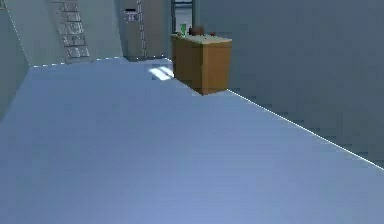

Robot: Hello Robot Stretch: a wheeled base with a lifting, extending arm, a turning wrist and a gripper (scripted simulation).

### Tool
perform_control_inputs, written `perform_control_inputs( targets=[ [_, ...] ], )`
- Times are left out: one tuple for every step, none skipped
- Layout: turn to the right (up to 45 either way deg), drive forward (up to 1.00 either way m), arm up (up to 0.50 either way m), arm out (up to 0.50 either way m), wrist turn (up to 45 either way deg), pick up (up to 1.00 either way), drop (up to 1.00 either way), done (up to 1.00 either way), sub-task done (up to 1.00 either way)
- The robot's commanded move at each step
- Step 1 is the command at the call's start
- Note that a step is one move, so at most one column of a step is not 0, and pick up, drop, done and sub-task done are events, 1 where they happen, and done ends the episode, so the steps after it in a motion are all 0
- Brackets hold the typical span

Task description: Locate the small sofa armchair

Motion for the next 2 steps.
perform_control_inputs(
  targets=[
    [-45.0,0.0,0.0,0.0,0.0,0.0,0.0,0.0,0.0],
    [-21.0,0.0,0.0,0.0,0.0,0.0,0.0,0.0,0.0]
  ],
)
